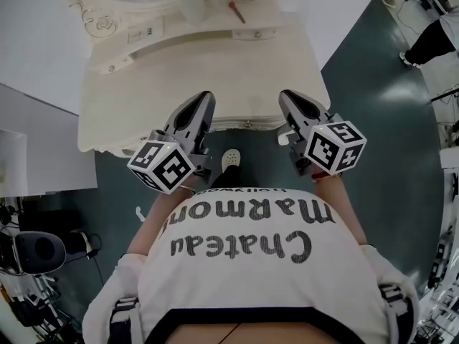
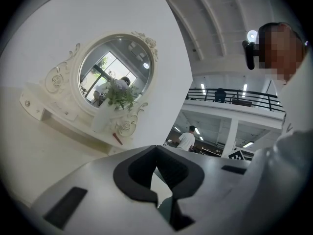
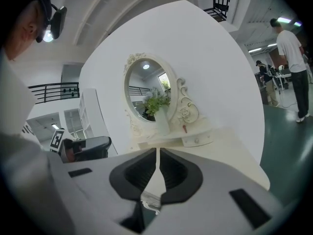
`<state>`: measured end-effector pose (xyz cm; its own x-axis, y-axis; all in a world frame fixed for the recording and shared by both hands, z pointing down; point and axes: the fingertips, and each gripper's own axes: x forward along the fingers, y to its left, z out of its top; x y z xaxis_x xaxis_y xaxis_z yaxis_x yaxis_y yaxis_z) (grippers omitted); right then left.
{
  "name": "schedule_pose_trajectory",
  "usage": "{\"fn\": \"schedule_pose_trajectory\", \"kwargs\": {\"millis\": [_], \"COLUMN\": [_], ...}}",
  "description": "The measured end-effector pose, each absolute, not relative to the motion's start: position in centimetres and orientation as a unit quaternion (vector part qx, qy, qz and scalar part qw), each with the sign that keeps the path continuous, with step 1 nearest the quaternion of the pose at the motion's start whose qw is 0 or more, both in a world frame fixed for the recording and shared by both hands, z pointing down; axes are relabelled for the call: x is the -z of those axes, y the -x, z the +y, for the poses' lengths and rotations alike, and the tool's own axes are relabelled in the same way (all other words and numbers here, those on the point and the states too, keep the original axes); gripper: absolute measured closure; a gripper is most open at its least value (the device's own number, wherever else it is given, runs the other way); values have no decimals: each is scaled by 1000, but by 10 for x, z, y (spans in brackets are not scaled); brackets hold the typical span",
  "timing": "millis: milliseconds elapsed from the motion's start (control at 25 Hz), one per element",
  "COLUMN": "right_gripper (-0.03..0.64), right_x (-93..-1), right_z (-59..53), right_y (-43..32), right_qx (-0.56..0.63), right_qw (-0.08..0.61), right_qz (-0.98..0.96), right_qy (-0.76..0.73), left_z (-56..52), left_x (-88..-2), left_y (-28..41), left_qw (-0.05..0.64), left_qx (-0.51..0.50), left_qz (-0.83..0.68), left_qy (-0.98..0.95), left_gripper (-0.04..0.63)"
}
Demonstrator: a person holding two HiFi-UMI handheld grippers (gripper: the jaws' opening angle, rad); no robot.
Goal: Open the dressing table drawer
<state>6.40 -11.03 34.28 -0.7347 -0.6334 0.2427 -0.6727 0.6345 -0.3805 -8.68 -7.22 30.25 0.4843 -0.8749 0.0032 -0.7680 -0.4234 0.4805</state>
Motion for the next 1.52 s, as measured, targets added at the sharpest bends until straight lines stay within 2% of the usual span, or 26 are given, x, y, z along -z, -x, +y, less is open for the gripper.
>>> {"fn": "schedule_pose_trajectory", "kwargs": {"millis": [240,680,1280,1360,1440,1520], "right_gripper": [577,577,573,540,445,443], "right_x": [-358,-446,-498,-500,-501,-501], "right_z": [-172,-245,-340,-347,-354,-359], "right_y": [-45,-19,2,2,4,5], "right_qx": [-253,-326,-312,-312,-315,-315], "right_qw": [46,100,134,135,138,140], "right_qz": [-893,-859,-833,-830,-827,-823], "right_qy": [-369,-382,-436,-442,-445,-451], "left_z": [-135,-191,-222,-225,-229,-235], "left_x": [-314,-398,-437,-437,-435,-431], "left_y": [107,133,196,201,206,211], "left_qw": [214,295,316,318,318,316], "left_qx": [106,67,44,45,46,48], "left_qz": [-490,-484,-514,-517,-519,-520], "left_qy": [-838,-821,-796,-793,-792,-792], "left_gripper": [574,573,574,573,573,574]}}
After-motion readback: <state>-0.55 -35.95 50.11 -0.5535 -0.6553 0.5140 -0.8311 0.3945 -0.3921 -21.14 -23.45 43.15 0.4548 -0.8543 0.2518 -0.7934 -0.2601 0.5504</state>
